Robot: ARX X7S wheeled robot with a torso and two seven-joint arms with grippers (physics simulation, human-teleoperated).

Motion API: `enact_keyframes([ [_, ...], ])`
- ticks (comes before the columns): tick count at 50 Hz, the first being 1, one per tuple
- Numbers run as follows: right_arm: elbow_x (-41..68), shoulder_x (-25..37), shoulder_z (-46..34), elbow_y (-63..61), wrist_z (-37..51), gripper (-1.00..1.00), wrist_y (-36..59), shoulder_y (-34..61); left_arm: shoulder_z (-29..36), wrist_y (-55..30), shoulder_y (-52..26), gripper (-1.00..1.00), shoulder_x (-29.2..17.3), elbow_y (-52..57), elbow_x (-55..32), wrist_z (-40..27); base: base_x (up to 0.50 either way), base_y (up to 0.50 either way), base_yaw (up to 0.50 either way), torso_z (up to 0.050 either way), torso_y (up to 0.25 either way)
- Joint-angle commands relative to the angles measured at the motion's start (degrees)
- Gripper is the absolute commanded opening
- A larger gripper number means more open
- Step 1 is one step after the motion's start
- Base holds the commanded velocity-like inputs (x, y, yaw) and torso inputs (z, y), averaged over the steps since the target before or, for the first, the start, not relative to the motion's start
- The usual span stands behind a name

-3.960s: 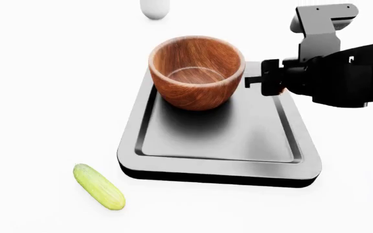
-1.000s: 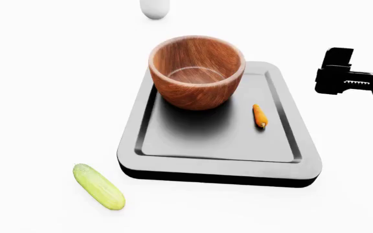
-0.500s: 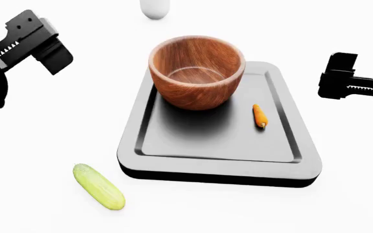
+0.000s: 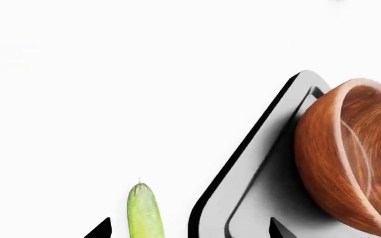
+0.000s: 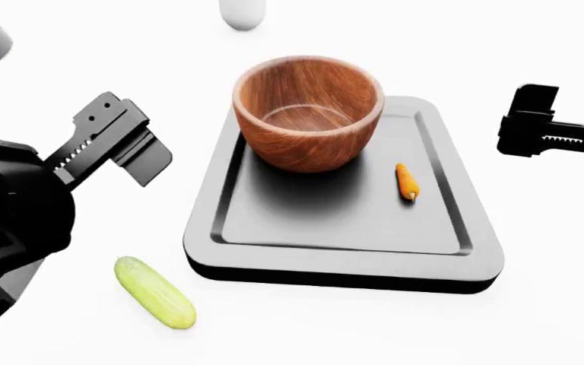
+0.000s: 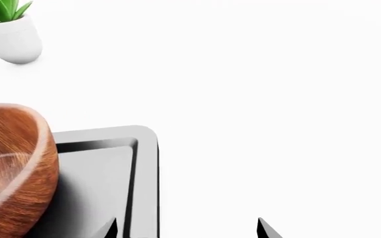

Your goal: Place the two vegetables and bowl onto the tray for setting up a vegetable dip station.

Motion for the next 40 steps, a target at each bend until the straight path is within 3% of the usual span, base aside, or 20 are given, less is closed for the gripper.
enact_keyframes([
  [1,-0.07,0.11,0.0,-0.05,0.04,1.0,-0.27,-0.44,2.13,9.36,0.63,1.0,1.47,5.84,-3.65,0.39,0.0,0.0,0.0,0.0,0.0],
  [40,-0.2,-0.15,0.2,-0.15,0.27,1.0,0.05,-0.47,6.22,10.16,11.93,1.0,2.55,5.11,3.23,-0.12,0.0,0.0,0.0,0.0,0.0],
])
